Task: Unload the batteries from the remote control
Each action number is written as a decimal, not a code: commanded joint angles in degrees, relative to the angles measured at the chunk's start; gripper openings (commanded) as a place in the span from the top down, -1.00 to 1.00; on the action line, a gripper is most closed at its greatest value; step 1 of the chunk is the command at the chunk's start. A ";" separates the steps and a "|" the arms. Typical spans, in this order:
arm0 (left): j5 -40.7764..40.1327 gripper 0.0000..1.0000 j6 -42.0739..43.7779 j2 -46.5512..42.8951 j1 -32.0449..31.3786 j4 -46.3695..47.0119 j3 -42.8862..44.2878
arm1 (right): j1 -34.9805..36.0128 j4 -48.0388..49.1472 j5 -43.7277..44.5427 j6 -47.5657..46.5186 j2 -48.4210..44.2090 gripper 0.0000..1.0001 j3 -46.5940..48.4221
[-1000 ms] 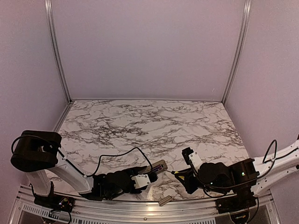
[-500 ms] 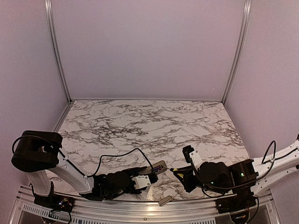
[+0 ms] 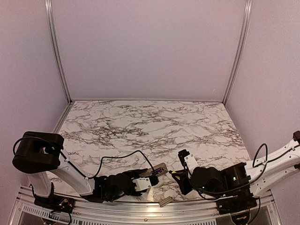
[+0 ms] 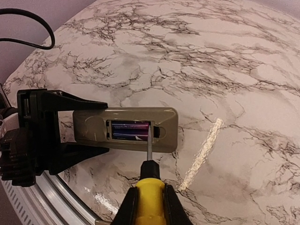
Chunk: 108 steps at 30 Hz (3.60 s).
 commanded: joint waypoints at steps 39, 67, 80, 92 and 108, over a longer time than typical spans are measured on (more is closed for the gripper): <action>-3.21 1.00 0.15 3.41 -0.88 -0.75 3.45 | 0.49 -3.19 1.94 4.13 10.83 1.00 7.12; -3.55 1.00 0.26 3.97 -0.88 -1.45 3.78 | 0.64 -6.46 4.74 5.69 12.29 1.00 9.36; -2.09 1.00 -0.79 3.26 -0.88 -2.95 4.13 | 0.66 -6.54 5.96 5.49 16.40 1.00 10.43; -1.27 1.00 -0.91 3.35 -0.94 -3.26 4.12 | 0.60 -3.70 5.98 4.57 16.35 1.00 8.93; 0.36 1.00 -1.37 2.58 -1.00 -3.84 3.95 | -0.09 9.88 -1.47 0.22 10.76 1.00 0.18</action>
